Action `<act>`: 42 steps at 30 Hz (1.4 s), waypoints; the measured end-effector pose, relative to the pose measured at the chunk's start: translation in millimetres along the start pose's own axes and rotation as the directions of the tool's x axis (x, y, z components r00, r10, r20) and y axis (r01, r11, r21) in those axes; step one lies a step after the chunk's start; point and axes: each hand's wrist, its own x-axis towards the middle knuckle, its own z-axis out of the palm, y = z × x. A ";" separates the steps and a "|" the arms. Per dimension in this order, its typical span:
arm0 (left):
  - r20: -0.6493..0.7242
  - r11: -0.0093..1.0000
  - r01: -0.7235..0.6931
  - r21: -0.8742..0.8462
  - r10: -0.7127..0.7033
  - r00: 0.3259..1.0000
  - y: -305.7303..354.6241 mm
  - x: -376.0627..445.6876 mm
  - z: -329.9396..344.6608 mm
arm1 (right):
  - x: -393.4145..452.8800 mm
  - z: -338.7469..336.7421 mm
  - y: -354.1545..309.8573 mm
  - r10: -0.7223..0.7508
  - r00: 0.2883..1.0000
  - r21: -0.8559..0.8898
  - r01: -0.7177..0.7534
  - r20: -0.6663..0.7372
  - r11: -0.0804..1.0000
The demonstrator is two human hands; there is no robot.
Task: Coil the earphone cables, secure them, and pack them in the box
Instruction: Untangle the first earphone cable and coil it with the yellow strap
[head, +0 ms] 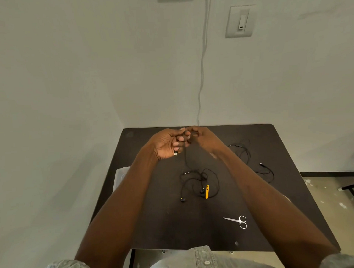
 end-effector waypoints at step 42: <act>-0.298 0.839 -0.524 0.150 0.543 0.785 -22.1 10.3 20.5 | -33.2 7.1 -3.9 0.177 0.975 -0.146 -0.158 0.130 0.977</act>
